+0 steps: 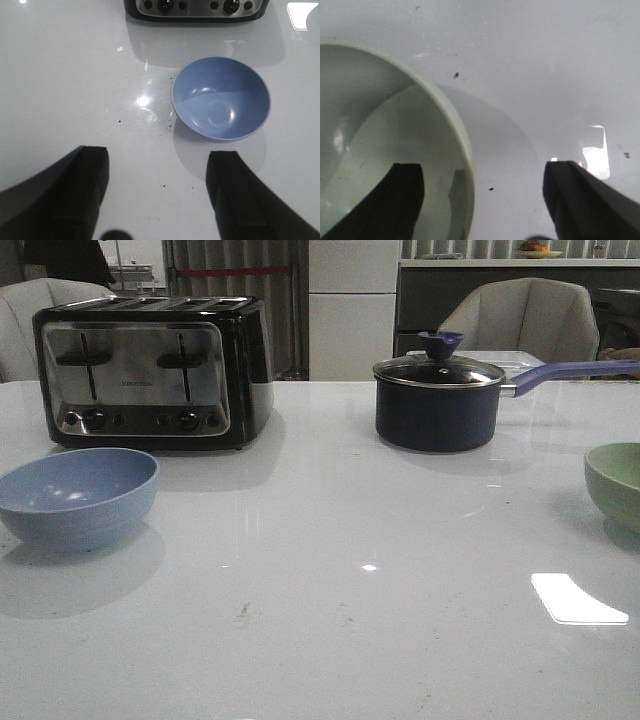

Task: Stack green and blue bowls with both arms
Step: 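Grasp the rim of the pale green bowl with the right gripper, then carry the green bowl to the table center and set it down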

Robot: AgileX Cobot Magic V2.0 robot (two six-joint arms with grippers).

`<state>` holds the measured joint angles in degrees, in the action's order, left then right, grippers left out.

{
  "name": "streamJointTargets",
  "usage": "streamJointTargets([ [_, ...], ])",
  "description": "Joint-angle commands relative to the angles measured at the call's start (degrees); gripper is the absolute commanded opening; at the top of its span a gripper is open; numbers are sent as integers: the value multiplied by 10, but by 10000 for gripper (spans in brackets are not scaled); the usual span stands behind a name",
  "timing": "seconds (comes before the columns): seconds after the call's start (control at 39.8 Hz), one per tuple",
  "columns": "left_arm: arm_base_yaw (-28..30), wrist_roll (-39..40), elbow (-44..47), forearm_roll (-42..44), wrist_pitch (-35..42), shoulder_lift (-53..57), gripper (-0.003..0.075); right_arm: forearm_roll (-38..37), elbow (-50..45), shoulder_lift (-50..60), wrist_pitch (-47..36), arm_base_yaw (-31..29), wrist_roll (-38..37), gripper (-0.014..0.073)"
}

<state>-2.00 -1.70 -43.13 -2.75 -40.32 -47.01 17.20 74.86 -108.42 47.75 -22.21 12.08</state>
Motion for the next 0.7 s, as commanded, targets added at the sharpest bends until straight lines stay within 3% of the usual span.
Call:
streamJointTargets([
  [0.0,-1,0,-18,-3,34,1,473,13,20,24,-13,-3,8,559],
  [0.33,-1,0,-18,-3,34,1,473,13,20,21,-12,-3,8,190],
  [0.53,-1,0,-18,-3,34,1,473,14,20,23,-9,-3,15,83],
  [0.68,-1,0,-18,-3,34,1,473,43,21,42,-7,2,42,66],
])
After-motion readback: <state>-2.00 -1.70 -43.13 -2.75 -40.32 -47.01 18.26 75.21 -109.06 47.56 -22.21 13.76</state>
